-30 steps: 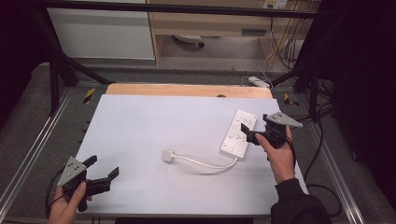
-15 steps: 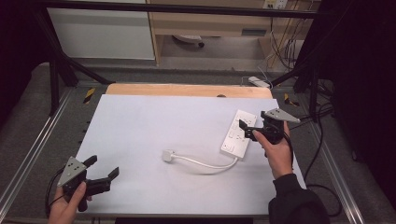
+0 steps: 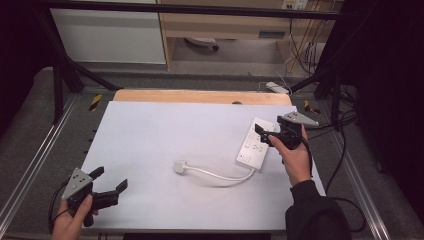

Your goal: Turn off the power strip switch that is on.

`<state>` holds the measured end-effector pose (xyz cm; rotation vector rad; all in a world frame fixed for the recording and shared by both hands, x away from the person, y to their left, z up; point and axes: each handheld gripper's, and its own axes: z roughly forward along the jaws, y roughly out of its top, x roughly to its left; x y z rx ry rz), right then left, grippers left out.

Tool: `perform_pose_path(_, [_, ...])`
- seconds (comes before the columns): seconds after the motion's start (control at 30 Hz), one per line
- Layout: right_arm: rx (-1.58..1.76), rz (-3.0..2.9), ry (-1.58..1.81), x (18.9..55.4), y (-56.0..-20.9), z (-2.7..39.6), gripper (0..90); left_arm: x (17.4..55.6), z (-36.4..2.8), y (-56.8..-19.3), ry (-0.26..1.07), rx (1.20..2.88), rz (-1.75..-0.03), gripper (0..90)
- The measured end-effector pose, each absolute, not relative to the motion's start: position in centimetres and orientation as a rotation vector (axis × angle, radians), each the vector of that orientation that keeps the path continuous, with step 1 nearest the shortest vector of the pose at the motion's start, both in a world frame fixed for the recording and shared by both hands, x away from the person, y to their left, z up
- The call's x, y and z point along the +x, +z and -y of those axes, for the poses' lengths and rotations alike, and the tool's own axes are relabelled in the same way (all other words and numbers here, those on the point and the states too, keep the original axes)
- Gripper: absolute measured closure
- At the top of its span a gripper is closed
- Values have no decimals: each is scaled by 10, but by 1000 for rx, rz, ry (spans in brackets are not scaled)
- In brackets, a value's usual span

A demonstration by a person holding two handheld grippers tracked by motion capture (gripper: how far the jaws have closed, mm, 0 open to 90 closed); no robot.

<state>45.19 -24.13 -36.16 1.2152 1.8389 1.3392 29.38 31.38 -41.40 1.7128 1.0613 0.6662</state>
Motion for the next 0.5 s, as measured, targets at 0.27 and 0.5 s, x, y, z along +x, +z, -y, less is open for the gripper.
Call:
perform_pose_path(0.27, [1200,-1847,1338,459,-359,237,228,294,-314,-414,666,1713,-1060,53])
perform_pose_path(0.5, [1190,-1845,1336,463,-360,234,371,294,-314,-414,665,1711,-1061,53])
